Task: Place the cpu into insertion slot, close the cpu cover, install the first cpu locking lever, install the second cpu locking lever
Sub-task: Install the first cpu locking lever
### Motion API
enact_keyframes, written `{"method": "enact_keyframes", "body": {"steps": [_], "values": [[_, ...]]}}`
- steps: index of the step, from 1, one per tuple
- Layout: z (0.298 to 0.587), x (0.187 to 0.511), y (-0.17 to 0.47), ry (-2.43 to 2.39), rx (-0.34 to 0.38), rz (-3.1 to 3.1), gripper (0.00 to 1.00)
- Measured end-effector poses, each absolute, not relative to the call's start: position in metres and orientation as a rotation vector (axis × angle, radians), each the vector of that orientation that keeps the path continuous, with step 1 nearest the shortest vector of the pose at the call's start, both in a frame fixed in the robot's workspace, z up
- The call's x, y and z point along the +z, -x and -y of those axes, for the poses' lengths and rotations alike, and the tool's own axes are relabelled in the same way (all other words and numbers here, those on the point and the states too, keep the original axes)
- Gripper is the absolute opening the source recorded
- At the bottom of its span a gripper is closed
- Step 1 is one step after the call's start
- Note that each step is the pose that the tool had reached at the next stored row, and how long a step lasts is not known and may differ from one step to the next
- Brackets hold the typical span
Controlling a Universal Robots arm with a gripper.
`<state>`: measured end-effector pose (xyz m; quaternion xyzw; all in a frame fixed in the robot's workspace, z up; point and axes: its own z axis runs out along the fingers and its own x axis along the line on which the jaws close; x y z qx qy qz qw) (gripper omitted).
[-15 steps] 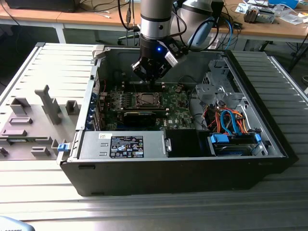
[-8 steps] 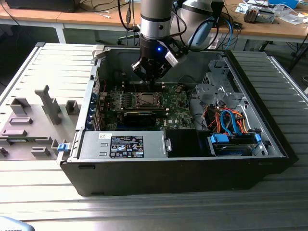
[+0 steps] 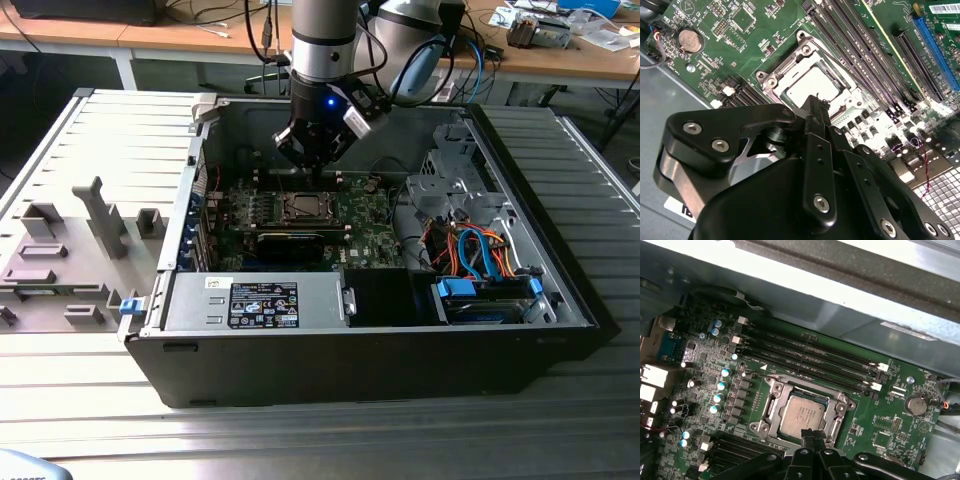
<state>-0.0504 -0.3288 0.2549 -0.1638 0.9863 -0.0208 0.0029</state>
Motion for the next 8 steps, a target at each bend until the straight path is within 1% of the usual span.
{"method": "enact_keyframes", "body": {"steps": [8], "values": [[0.3288,0.2549,0.0504,0.529,-0.065,-3.090,0.11]]}}
